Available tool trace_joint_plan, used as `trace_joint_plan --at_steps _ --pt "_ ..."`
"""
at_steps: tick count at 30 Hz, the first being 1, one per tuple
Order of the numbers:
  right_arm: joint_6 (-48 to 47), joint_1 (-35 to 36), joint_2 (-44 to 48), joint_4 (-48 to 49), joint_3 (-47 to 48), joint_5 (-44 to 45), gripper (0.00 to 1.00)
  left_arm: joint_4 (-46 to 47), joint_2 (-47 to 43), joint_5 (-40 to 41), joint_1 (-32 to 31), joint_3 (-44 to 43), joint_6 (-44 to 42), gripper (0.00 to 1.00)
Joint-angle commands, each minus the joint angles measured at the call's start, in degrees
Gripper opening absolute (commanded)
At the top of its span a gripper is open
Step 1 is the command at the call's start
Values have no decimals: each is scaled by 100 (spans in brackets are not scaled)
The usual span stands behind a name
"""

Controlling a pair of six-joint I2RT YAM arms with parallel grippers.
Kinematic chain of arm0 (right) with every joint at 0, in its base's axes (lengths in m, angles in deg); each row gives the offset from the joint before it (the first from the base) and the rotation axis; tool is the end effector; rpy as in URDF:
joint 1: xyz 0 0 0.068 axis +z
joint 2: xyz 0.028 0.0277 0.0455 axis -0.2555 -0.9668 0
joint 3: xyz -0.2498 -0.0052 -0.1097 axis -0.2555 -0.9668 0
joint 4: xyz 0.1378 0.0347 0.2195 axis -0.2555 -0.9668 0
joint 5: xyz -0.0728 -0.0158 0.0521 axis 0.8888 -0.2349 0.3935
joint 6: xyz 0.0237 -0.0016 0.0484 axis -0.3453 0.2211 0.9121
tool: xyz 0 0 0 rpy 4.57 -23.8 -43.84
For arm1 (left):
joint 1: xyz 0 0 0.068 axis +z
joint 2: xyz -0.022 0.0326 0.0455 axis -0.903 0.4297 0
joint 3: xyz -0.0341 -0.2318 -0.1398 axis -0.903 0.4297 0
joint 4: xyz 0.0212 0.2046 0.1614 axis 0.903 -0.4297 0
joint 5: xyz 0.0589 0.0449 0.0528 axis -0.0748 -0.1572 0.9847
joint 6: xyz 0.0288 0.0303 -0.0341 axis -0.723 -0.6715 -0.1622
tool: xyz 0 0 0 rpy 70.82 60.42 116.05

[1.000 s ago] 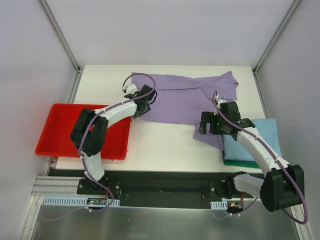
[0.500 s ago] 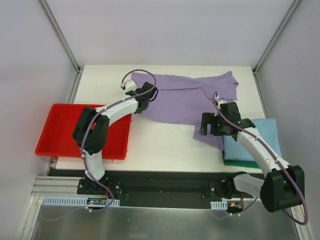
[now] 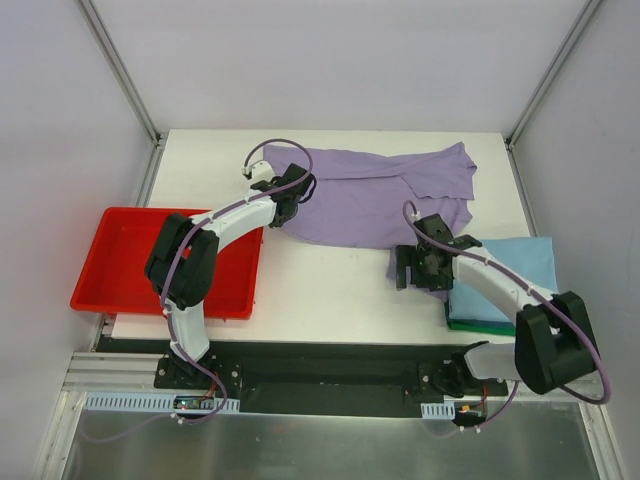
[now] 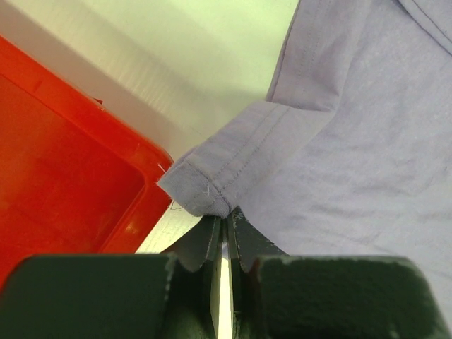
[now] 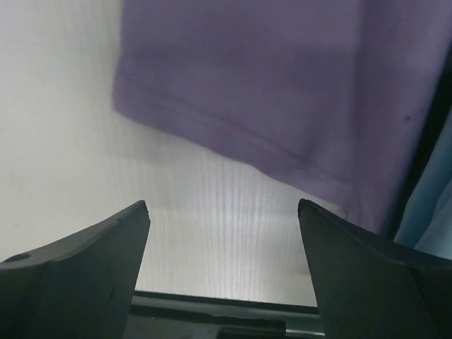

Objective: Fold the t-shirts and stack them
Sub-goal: Grap the side of the flattened tshirt closest away from the robot with both arms

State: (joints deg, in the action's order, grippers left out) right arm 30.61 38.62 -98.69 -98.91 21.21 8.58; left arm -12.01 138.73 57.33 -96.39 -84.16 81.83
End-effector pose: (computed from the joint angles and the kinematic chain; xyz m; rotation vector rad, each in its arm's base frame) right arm 0.2185 0.0955 0.1958 -0.4532 2.6410 0.1224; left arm 0.3481 -0.1915 0.2161 -0.7265 2.1955 0.0466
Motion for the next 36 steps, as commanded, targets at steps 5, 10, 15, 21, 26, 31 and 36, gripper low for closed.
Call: trace_joint_plan --at_steps 5,10,15,21,26,31,36 --pt "495 -430 -864 124 110 294 78 -128 -103 -2 11 -56 -204 0" --pt "425 -439 -1215 282 83 92 61 -128 -111 16 11 -73 -230 0" --pt "337 -421 -1277 143 189 250 25 -137 -86 104 11 -178 -396 0" --pt "118 -421 -971 81 250 583 0 -137 -68 33 11 -231 -467 0" --pt "-356 -404 -356 -42 373 795 0 -128 -182 33 11 -302 -564 0" --pt "-551 -421 -346 -315 646 953 0 -137 -120 69 11 -530 -889 0" --pt "-568 -421 -91 -192 812 715 0 -137 -155 51 19 -539 -977 0"
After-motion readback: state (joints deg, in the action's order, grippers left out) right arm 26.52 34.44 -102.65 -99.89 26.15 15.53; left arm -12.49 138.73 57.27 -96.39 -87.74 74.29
